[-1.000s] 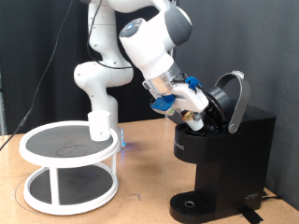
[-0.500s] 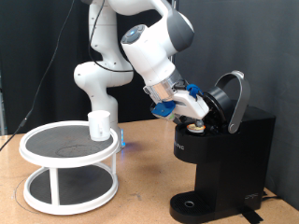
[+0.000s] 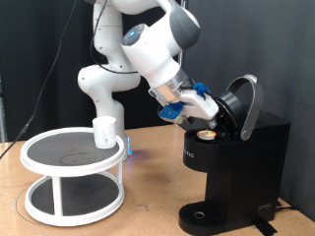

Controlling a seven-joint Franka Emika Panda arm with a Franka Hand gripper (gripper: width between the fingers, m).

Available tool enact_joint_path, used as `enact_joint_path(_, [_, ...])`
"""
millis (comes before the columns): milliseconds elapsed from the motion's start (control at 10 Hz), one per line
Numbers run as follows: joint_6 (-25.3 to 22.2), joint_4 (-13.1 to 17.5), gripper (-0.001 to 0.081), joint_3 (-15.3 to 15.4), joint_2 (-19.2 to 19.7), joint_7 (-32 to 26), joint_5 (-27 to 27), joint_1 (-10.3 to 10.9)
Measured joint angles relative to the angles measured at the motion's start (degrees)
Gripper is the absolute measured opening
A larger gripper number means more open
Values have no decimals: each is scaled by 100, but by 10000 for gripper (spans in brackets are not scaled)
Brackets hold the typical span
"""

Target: Make a cup of coffee with the keurig machine

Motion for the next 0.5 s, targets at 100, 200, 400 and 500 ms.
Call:
enact_joint_path(100, [-16, -8, 734, -39, -141, 22, 16, -48])
enact_joint_path(200, [-2, -26, 734, -85, -293, 32, 122, -82])
enact_joint_path(400, [-57, -61, 734, -154, -564, 148, 205, -156])
enact_joint_path(500, [-56, -62, 734, -148, -546, 133, 187, -154])
